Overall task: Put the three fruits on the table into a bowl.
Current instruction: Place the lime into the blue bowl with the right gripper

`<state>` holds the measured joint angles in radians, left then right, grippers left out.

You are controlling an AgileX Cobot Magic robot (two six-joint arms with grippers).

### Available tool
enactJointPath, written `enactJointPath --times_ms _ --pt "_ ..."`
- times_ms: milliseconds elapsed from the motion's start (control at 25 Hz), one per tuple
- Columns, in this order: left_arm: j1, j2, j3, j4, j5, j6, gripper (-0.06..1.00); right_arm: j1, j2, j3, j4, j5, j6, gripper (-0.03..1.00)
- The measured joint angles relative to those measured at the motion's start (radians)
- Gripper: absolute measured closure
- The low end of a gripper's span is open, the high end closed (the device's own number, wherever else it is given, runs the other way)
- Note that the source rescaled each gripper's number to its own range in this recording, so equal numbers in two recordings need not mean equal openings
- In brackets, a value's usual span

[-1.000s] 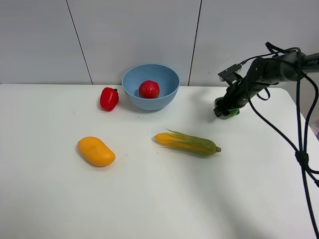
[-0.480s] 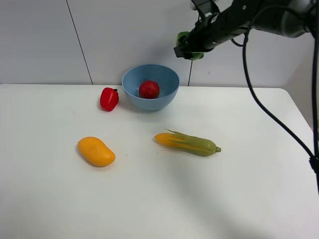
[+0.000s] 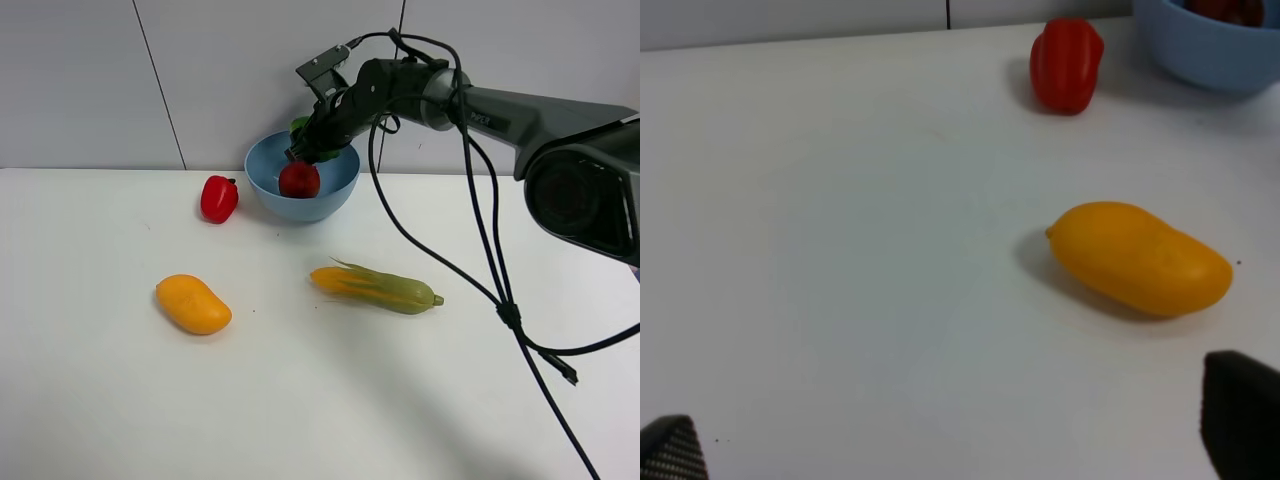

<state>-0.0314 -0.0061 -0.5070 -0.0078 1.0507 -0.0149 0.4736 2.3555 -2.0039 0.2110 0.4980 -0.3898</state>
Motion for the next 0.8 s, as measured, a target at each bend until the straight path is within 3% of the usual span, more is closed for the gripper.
enactJointPath --times_ms 80,120,200,240,320,480,800 --pt "0.0 0.0 0.0 0.0 0.0 0.0 -0.06 0.0 0.008 -0.001 -0.001 -0.001 0.0 0.92" --pt "0.0 0.0 0.0 0.0 0.0 0.0 -0.06 0.0 0.009 -0.001 -0.001 -0.004 0.0 0.8" --pt "0.0 0.0 0.0 0.0 0.0 0.0 -0.06 0.0 0.009 -0.003 -0.001 -0.016 0.0 0.33" --pt "0.0 0.0 0.0 0.0 0.0 0.0 -0.06 0.0 0.008 -0.005 -0.001 -0.021 0.0 0.2" --pt "0.0 0.0 0.0 0.0 0.0 0.0 -0.06 0.0 0.007 -0.008 -0.002 -0.02 0.0 0.05" --pt "0.0 0.0 0.0 0.0 0.0 0.0 -0.06 0.0 0.001 -0.008 -0.001 0.03 0.0 -0.02" --pt "0.0 0.0 0.0 0.0 0.0 0.0 -0.06 0.019 -0.105 -0.008 -0.001 0.281 0.054 -0.03"
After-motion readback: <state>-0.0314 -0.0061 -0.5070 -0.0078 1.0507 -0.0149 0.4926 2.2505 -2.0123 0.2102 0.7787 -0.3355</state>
